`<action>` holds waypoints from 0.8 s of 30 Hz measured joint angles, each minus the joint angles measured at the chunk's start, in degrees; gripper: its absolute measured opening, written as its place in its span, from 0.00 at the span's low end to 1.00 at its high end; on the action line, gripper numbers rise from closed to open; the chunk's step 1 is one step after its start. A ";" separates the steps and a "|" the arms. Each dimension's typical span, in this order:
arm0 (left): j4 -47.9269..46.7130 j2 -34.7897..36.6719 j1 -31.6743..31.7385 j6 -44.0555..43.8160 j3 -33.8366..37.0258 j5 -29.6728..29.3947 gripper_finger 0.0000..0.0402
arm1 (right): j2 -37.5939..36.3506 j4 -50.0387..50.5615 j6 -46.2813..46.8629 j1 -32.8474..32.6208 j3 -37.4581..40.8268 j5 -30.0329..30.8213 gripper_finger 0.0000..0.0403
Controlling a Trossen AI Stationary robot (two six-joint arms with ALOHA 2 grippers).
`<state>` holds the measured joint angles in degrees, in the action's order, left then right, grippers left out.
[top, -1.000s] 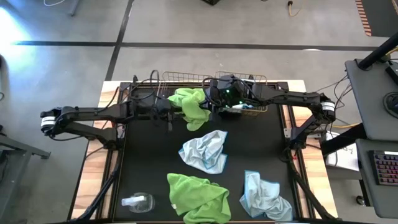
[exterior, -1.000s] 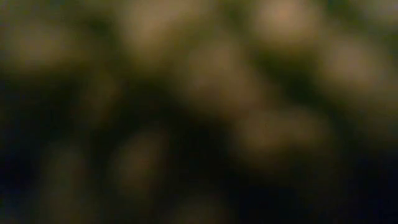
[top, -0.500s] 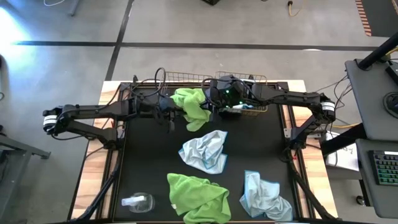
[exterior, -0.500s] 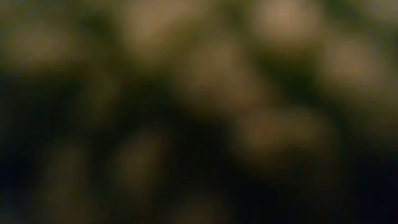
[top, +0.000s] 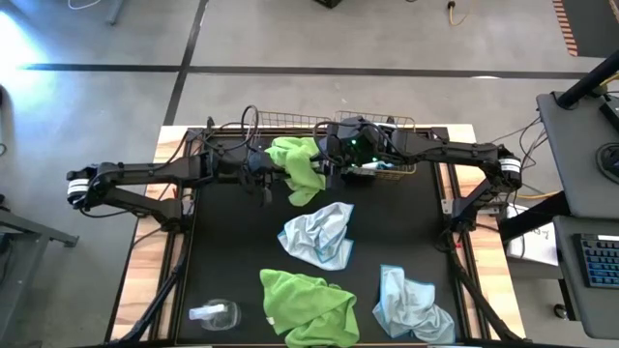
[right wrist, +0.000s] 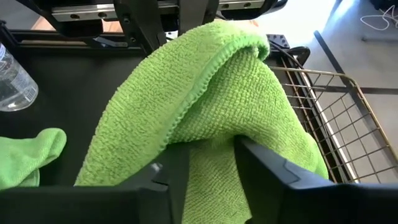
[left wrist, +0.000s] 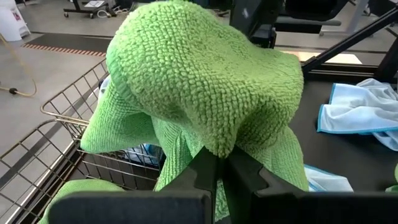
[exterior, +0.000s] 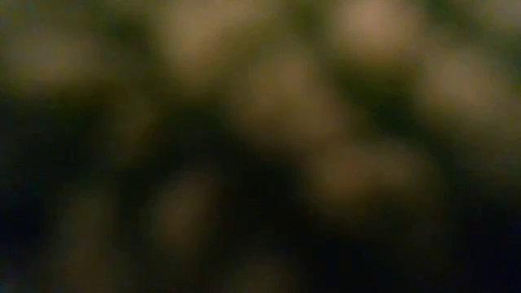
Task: Sort microfiber towel by color & place in baskets
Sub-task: Put the green microfiber cloth into the left wire basket
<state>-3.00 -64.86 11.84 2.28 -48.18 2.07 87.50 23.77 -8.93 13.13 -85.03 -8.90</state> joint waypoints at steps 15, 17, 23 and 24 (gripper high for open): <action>-0.60 0.06 0.57 0.42 0.04 -0.02 0.00 | -0.18 3.26 -0.68 0.02 0.00 18.91 0.54; -0.57 0.16 1.46 0.42 0.04 -0.47 0.00 | -0.40 3.39 -1.54 0.02 0.00 23.81 0.54; -0.53 0.39 5.44 1.34 0.07 -8.40 0.00 | -0.79 4.14 -1.91 0.02 0.00 29.90 0.53; -0.38 0.39 6.34 1.71 0.07 -8.57 0.00 | -0.81 4.52 -1.72 0.02 0.00 29.94 0.53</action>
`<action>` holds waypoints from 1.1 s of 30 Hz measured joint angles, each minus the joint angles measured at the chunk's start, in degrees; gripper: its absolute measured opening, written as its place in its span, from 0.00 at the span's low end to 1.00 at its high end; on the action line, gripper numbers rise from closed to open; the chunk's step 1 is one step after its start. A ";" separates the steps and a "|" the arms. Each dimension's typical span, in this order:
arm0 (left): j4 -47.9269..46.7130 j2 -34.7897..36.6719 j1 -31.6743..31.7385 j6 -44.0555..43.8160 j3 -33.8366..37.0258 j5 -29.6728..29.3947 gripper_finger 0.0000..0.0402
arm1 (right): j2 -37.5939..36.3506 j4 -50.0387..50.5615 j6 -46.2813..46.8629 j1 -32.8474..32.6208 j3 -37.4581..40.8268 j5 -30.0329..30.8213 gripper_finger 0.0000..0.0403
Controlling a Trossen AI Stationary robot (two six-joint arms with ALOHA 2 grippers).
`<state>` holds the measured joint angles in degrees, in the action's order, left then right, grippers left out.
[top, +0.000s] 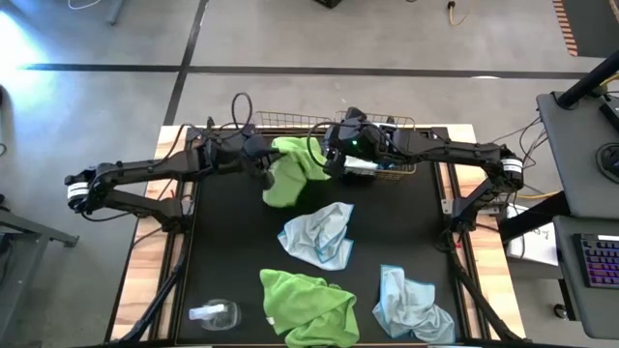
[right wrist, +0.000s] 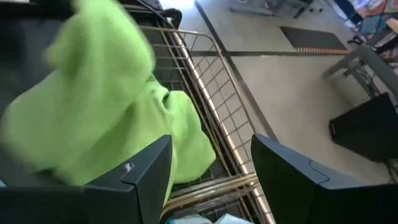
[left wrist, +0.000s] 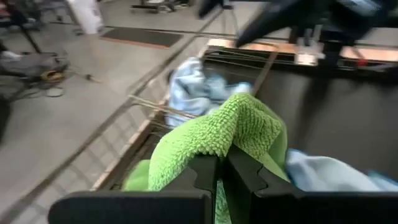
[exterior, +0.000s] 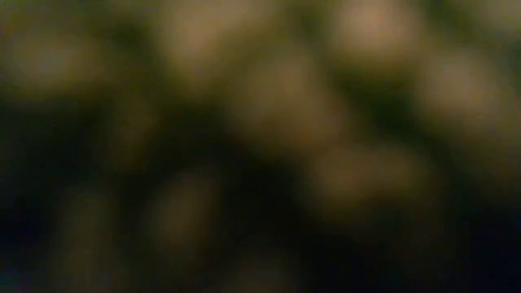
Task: Sort microfiber towel by color & place in baskets
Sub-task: Put the green microfiber cloth into the left wire basket
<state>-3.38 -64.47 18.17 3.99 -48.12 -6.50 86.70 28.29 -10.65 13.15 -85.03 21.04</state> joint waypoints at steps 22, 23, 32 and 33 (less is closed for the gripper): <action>3.08 -1.75 11.57 5.65 -12.29 -0.02 0.00 | -0.02 1.86 1.24 0.00 0.00 -0.02 0.53; 1.79 -2.23 11.59 6.25 -13.52 0.00 0.00 | -0.02 1.86 1.26 0.00 0.00 -0.02 0.53; -6.12 -9.21 12.94 8.41 -22.32 -0.52 0.00 | -0.02 1.91 1.76 0.00 0.00 -0.04 0.53; -6.88 -10.17 13.14 8.40 -23.28 -0.52 0.00 | -0.02 1.92 1.76 0.00 0.00 -0.04 0.53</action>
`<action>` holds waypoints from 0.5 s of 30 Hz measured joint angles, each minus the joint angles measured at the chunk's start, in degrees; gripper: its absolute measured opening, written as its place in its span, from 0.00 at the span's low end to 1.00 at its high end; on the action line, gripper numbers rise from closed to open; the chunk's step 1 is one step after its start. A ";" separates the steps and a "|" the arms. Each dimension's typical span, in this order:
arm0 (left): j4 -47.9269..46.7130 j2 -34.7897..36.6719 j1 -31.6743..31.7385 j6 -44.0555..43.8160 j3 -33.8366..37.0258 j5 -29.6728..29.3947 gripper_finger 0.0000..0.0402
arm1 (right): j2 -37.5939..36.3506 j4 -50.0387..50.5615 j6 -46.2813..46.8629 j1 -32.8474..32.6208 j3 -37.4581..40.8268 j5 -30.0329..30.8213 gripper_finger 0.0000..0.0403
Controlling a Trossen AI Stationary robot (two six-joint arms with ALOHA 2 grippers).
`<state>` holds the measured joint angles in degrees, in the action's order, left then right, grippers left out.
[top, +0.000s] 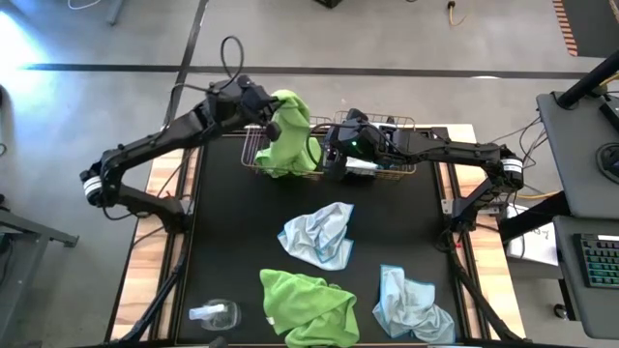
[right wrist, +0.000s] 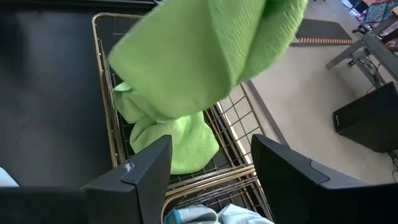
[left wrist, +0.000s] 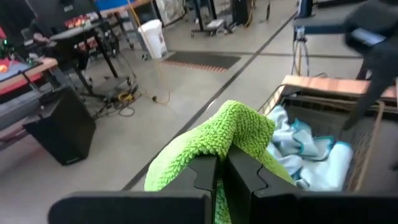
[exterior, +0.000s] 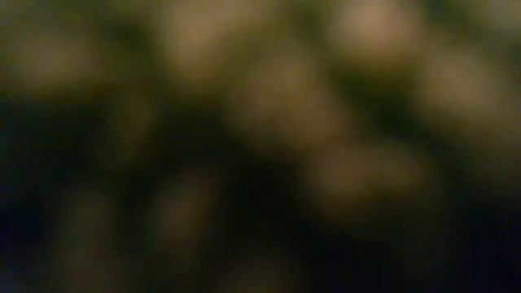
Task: Sort microfiber towel by color & place in baskets
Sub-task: Put the green microfiber cloth into the left wire basket
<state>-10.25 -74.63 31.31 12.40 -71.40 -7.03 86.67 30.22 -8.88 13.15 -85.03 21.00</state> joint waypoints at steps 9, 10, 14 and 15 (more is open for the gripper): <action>-8.01 -7.97 0.20 -0.25 -3.61 0.02 0.00 | 0.00 1.40 -0.09 0.00 0.23 -0.02 0.53; -8.00 -8.43 0.20 0.13 -3.24 0.02 0.00 | 0.00 1.44 -0.11 0.00 0.26 0.00 0.53; -8.51 -9.85 0.20 0.64 -2.80 0.80 0.00 | 0.00 2.61 -0.20 0.00 0.28 -0.02 0.53; -9.25 -9.98 0.20 0.63 -2.80 1.79 0.00 | 0.00 2.98 -0.17 0.00 0.29 -0.02 0.53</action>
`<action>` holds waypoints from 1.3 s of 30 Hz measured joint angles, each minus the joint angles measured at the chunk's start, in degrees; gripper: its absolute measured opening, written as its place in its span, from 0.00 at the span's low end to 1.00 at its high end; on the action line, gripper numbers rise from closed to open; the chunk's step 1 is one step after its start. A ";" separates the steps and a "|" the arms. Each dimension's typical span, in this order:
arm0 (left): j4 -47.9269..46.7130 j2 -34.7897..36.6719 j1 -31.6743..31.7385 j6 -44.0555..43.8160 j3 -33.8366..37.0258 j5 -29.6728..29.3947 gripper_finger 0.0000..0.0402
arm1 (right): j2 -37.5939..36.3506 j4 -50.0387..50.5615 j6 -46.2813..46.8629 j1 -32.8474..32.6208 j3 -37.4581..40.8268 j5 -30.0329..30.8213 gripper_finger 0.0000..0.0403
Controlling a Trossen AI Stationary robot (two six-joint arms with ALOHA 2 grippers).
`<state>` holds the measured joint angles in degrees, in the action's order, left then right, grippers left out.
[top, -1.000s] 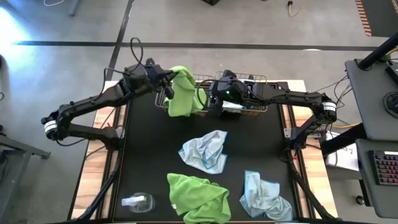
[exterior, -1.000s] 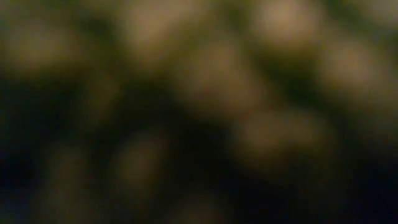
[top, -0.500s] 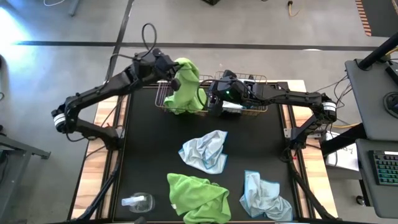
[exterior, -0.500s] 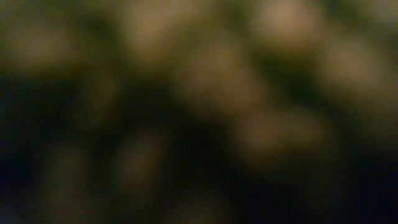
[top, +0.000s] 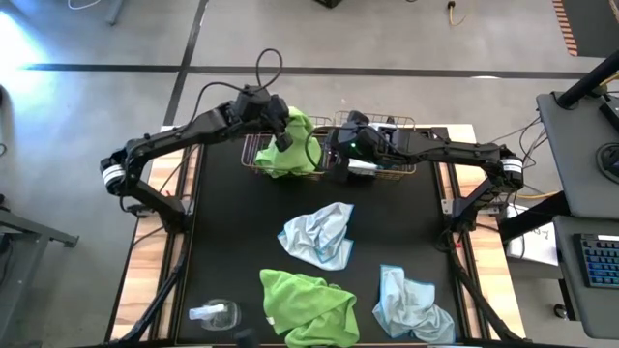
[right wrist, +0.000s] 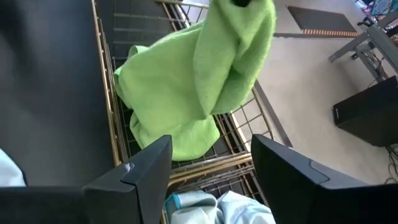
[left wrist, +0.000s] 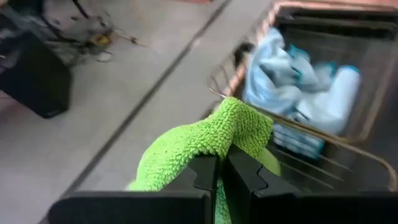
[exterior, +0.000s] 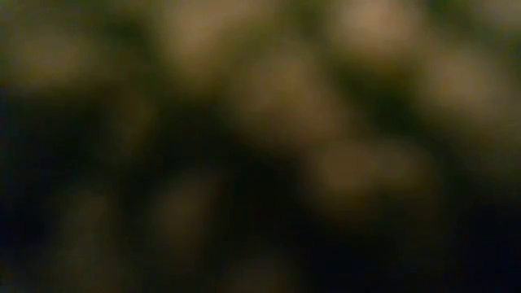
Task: Sort microfiber towel by color & place in baskets
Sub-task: Put the green microfiber cloth into the left wire basket, then put the white microfiber cloth into the right wire basket
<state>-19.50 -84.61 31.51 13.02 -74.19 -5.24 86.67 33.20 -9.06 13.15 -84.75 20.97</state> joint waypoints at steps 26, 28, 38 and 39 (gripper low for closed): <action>-21.08 6.97 -0.45 -4.79 -0.04 3.48 0.30 | 0.00 2.88 -0.52 0.00 0.04 -0.58 0.53; -21.77 6.94 -0.92 -4.70 -0.04 5.77 0.30 | 0.00 4.63 -0.37 0.00 0.04 -2.67 0.53; -21.66 6.94 -7.81 -4.79 -0.02 19.33 0.29 | 0.00 9.95 3.65 -0.54 1.50 -17.15 0.53; -21.59 6.94 -8.89 -5.31 -0.02 19.32 0.29 | 0.00 10.18 4.20 -0.64 1.57 -18.26 0.53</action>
<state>-41.09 -77.67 22.62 7.71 -74.22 14.09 86.67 43.38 -4.86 12.51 -83.18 2.71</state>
